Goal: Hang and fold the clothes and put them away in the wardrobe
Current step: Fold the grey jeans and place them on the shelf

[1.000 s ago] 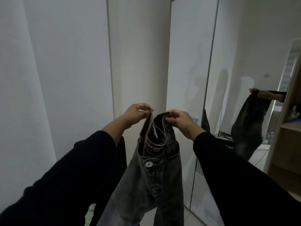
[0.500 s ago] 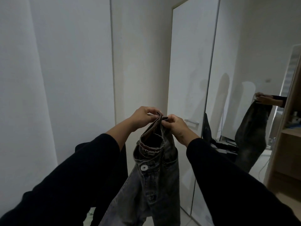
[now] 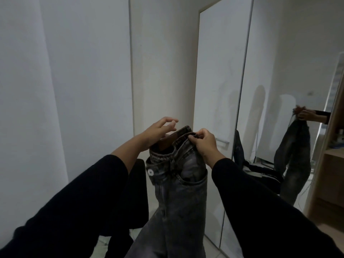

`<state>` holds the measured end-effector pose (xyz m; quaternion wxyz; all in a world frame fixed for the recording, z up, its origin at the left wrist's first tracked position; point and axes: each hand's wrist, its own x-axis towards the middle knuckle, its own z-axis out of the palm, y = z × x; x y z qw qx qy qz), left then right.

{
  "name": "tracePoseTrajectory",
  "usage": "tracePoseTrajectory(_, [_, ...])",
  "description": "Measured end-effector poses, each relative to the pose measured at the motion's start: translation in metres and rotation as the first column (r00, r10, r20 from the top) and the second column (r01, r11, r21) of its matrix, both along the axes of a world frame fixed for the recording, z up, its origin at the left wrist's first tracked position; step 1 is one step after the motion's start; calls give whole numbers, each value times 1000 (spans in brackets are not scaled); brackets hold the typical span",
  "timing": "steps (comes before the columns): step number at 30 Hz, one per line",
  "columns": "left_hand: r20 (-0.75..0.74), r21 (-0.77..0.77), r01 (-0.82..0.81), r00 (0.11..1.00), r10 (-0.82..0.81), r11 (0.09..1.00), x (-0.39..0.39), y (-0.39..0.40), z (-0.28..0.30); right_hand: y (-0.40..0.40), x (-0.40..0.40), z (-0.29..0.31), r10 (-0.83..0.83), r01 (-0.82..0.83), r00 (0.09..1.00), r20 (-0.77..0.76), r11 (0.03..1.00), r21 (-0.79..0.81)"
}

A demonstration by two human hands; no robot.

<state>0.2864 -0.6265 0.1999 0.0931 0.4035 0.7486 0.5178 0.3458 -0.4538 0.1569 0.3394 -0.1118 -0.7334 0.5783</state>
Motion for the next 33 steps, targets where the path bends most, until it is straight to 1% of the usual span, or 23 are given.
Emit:
tracePoseTrajectory(2, [-53, -16, 36, 998, -36, 999, 0, -10, -3, 3, 0, 4, -95, 94, 995, -32, 995, -24])
tracePoseTrajectory(4, [-174, -133, 36, 983, -60, 991, -5, -17, -8, 5, 1, 10, -143, 140, 988, -65, 989, -47])
tracePoseTrajectory(6, [-298, -268, -38, 954, -46, 963, -15, -19, -17, 5, 2, 18, -182, 177, 979, -97, 983, -59])
tracePoseTrajectory(8, [-367, -300, -154, 930, 35, 941, -23, -17, -26, 6, 5, 27, -192, 184, 973, -126, 980, -73])
tracePoseTrajectory(11, [-352, -227, -227, 926, 137, 947, -28, -9, -30, 8, 11, 36, -157, 147, 977, -144, 986, -78])
tracePoseTrajectory(13, [-309, -199, -204, 941, 136, 959, -25, -3, -27, 13, 18, 38, -132, 122, 979, -156, 990, -71])
tracePoseTrajectory(15, [-267, -120, -163, 955, 126, 979, -19, 1, -22, 20, 28, 40, -125, 118, 979, -161, 992, -53])
tracePoseTrajectory(18, [-286, 6, -186, 941, 180, 983, -11, 16, -13, 31, 40, 42, -130, 123, 976, -176, 991, -48])
tracePoseTrajectory(20, [-324, 109, -232, 911, 255, 967, -2, 28, -3, 37, 48, 45, -116, 101, 970, -213, 992, -78])
tracePoseTrajectory(22, [-378, 207, -276, 862, 337, 939, 5, 38, 9, 42, 59, 47, -50, 20, 976, -214, 990, -140])
tracePoseTrajectory(24, [-413, 281, -310, 815, 406, 908, 12, 45, 20, 45, 71, 43, 47, -68, 988, -150, 988, -136])
tracePoseTrajectory(26, [-410, 349, -325, 790, 455, 879, 18, 51, 30, 48, 76, 29, 110, -116, 992, -65, 989, -96])
tracePoseTrajectory(28, [-391, 410, -344, 771, 503, 845, 23, 57, 37, 46, 77, 12, 86, -87, 996, -12, 992, -96])
tracePoseTrajectory(30, [-376, 452, -371, 746, 550, 812, 26, 64, 41, 41, 76, 2, 50, -53, 998, -26, 989, -142])
tracePoseTrajectory(33, [-397, 469, -440, 669, 628, 766, 27, 72, 44, 36, 72, -7, 63, -70, 997, -43, 980, -185])
